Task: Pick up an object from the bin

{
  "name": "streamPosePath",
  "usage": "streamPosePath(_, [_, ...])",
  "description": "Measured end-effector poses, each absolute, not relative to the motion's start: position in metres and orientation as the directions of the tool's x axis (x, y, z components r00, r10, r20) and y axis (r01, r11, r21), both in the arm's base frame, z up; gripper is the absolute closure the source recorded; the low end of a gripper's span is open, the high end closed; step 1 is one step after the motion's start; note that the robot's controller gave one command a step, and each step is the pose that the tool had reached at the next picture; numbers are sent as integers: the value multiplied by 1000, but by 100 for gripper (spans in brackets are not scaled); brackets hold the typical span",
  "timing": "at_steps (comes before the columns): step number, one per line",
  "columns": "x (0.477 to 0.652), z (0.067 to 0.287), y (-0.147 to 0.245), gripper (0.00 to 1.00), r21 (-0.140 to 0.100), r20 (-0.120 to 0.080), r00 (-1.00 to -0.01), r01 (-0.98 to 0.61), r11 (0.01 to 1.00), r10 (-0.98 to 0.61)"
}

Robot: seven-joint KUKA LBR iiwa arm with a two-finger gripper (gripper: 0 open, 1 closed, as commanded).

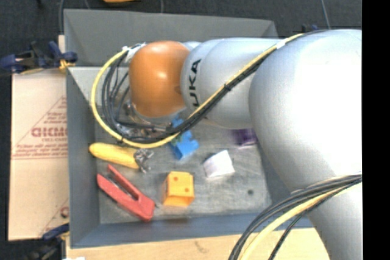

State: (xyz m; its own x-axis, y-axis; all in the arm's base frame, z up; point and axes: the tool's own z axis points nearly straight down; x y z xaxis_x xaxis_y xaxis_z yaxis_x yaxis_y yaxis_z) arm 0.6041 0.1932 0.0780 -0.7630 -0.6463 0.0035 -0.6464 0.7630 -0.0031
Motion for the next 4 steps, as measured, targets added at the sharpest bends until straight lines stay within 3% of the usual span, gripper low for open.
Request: streamPosePath(4, [604,78,193,100,-3,5,-767,-641,767,-641])
